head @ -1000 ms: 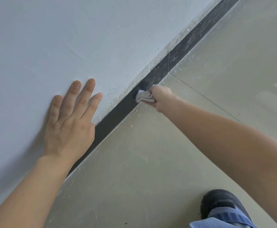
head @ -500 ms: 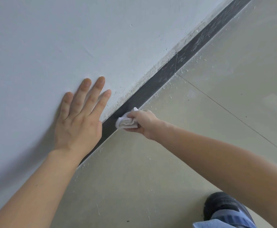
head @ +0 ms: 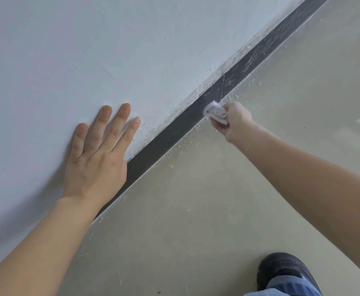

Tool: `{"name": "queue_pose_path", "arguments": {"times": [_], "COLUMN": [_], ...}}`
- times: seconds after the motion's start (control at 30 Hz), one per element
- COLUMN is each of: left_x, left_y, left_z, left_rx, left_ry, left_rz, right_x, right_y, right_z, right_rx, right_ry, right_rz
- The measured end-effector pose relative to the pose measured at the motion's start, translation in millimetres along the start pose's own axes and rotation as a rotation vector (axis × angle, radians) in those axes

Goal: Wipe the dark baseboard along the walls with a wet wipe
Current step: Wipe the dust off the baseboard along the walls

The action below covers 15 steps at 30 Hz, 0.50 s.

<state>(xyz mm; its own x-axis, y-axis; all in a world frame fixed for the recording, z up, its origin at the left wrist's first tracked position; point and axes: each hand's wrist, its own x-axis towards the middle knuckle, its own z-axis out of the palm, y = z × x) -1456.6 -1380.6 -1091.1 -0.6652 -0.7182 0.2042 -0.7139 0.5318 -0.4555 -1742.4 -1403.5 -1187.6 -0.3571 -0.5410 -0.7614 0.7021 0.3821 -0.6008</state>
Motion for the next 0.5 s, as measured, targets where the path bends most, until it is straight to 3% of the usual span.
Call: {"name": "queue_pose_path", "arguments": {"times": [0.13, 0.27, 0.5], "left_x": [2, -1, -2], "left_y": [2, -1, -2], "left_z": [-2, -2, -5], "left_rx": [0.001, 0.053, 0.008], "left_ry": [0.002, 0.015, 0.016], "left_rz": [-0.003, 0.016, 0.023], "right_x": [-39, -77, -47], "right_y": [62, 96, 28], "right_z": [26, 56, 52], "right_rx": [-0.116, -0.186, 0.010], "right_ry": [-0.179, -0.404, -0.268], "right_rz": [0.252, 0.337, 0.236]}}
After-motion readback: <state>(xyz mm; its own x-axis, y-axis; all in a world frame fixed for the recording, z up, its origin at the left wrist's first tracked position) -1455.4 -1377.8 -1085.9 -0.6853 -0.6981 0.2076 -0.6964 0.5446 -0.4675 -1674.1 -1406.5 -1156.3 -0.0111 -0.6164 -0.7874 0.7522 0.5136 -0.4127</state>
